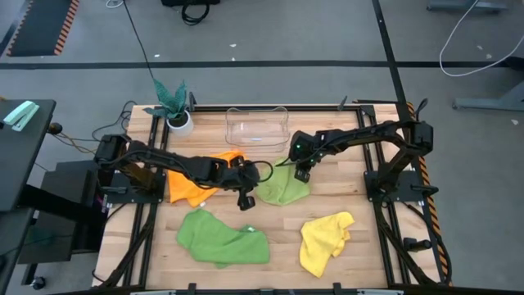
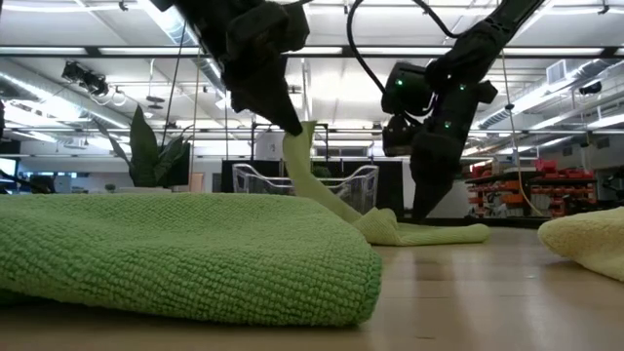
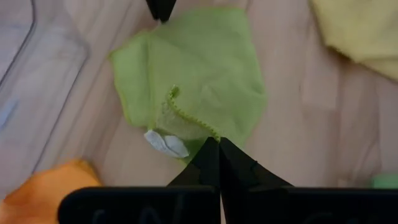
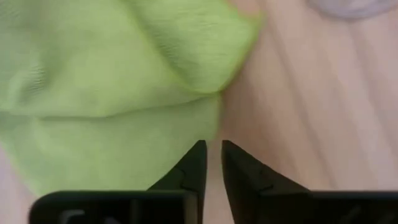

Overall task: Fold microfiber towels
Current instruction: Fold the light green microfiber cloth

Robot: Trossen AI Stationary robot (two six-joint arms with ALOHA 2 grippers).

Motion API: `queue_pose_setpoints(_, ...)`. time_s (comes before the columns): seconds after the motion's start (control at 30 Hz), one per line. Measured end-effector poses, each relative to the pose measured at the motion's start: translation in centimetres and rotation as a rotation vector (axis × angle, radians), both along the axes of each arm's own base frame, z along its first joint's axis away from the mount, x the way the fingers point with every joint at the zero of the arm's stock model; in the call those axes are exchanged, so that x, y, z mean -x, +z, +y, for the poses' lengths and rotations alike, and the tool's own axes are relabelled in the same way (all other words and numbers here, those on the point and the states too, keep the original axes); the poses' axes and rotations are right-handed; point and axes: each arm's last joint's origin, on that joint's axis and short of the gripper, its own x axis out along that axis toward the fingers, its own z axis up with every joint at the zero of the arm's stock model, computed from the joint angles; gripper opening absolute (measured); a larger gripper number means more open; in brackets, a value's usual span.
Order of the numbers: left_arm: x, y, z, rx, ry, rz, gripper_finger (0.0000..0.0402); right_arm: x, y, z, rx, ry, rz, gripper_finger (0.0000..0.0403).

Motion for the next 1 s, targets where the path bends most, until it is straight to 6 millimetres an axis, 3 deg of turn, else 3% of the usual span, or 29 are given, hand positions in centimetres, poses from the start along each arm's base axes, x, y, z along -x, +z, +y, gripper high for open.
queue_pose_setpoints(0.17,0.3,0.0,-1.3,0.009,0.007,-0.001,0.0001,0.3,0.0,-1.1,0.003,-0.013,-0.013,0.0095)
queue_pose_setpoints(0.5,1.1,-0.3,-3.2,0.0,0.053,0.021,0.0001,-0.2,0.1,0.3,-0.062,0.047,-0.033,0.0117)
queue_pose_setpoints(0.7,1.1,-0.3,-3.5,-0.01,0.068,0.012,0.0001,-0.3,0.1,0.9,-0.073,0.038,-0.028,0.0088)
queue_pose_setpoints(0.9,1.2,-0.3,-3.3,-0.046,0.105,0.007,0.0001,-0.6,0.0,2.2,-0.064,0.07,-0.016,0.001)
queue_pose_setpoints(1.0,1.3,-0.3,-3.2,-0.084,0.129,0.01,0.0001,-0.8,0.0,3.3,-0.066,0.103,-0.01,0.0012)
